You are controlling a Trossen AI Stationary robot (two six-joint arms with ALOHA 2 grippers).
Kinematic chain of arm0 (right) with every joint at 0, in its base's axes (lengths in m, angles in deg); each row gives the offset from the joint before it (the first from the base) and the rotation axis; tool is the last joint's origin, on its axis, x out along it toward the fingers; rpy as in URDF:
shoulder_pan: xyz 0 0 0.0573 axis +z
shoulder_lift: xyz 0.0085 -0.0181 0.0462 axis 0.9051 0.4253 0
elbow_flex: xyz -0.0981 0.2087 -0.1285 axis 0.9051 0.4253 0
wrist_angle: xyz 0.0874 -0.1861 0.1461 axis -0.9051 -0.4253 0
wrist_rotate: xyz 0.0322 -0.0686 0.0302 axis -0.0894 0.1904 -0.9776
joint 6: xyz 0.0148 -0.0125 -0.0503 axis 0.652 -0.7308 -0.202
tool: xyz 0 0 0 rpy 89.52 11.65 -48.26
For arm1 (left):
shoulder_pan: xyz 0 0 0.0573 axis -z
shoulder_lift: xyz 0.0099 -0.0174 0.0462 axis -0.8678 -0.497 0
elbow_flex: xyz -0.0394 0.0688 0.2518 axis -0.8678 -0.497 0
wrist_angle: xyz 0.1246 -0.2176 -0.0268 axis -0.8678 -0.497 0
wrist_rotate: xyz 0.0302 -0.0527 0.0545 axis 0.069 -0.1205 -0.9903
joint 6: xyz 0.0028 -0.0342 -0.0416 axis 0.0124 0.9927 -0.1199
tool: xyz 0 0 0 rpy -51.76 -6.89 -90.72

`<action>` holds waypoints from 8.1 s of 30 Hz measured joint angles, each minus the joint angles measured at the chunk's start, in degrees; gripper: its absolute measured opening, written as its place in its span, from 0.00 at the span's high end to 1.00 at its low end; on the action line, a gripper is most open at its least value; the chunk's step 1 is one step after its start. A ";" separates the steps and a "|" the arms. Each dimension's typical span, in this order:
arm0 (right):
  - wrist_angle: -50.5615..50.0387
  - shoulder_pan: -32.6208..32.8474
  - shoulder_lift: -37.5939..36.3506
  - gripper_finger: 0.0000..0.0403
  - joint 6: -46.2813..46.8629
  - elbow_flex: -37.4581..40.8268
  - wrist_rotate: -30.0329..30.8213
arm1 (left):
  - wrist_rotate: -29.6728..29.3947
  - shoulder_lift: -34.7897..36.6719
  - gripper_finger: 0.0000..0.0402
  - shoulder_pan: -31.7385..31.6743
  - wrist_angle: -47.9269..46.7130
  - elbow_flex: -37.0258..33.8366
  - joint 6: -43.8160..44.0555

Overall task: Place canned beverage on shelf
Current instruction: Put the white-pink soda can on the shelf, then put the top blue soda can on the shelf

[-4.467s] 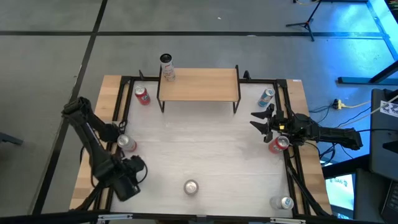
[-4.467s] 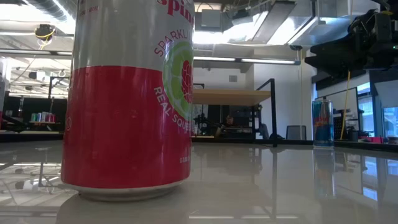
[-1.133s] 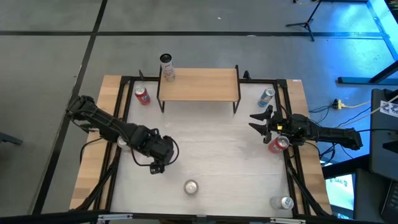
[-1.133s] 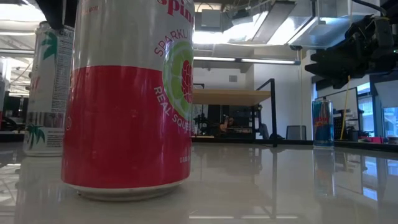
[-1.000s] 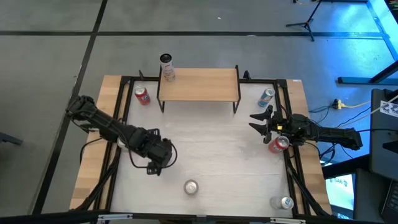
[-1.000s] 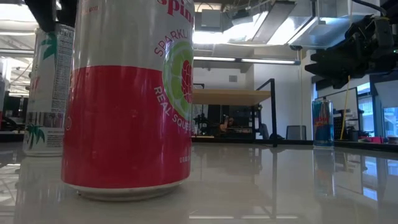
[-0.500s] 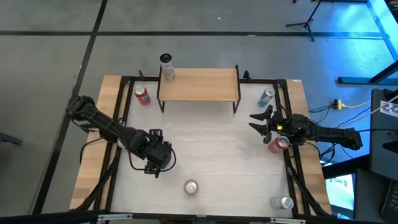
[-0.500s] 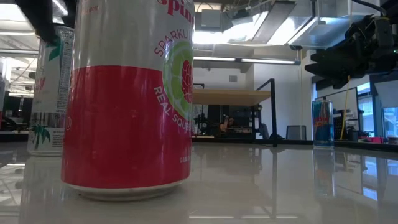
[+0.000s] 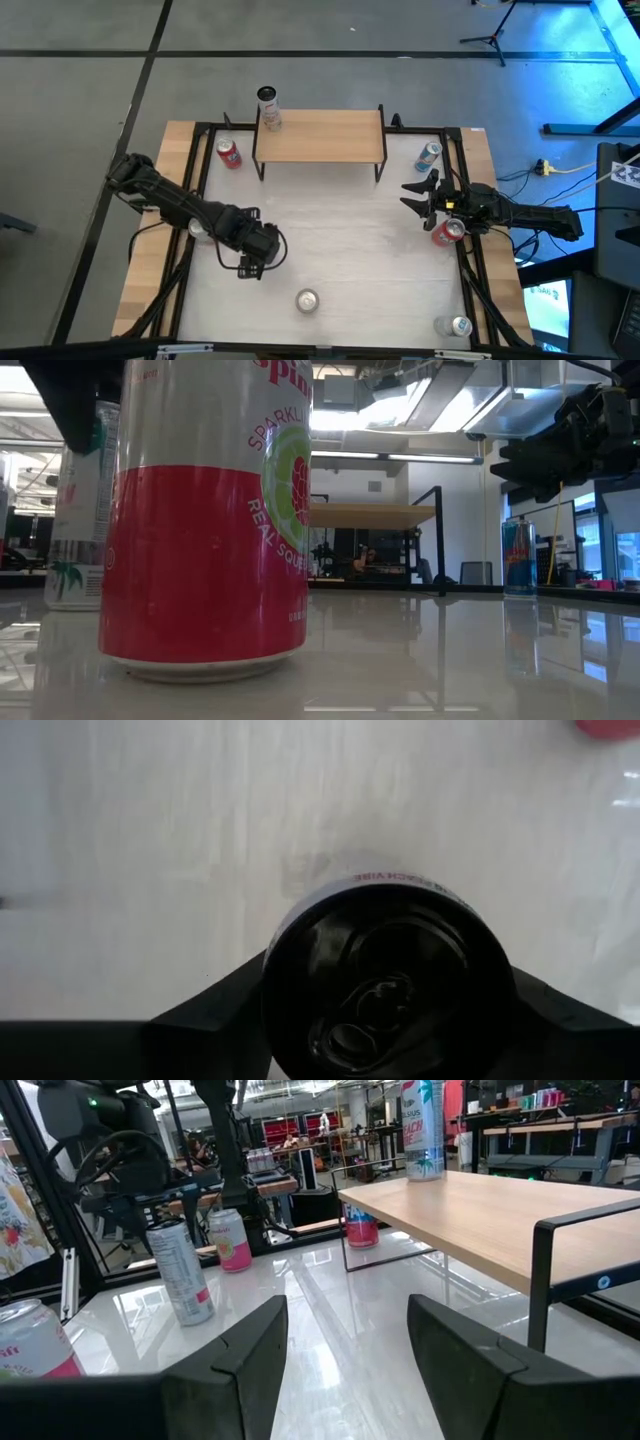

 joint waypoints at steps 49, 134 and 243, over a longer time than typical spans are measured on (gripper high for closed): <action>-1.66 0.00 0.00 0.49 1.17 0.02 0.20 | -1.98 -6.32 0.40 -53.83 -25.75 45.31 -14.21; -2.18 0.00 0.72 0.49 2.68 -3.80 0.24 | -29.53 16.70 0.16 1.98 10.65 -2.43 3.43; -67.33 -43.54 81.12 0.42 -4.35 -61.51 7.54 | -34.34 16.68 0.16 6.71 92.98 -55.10 -11.87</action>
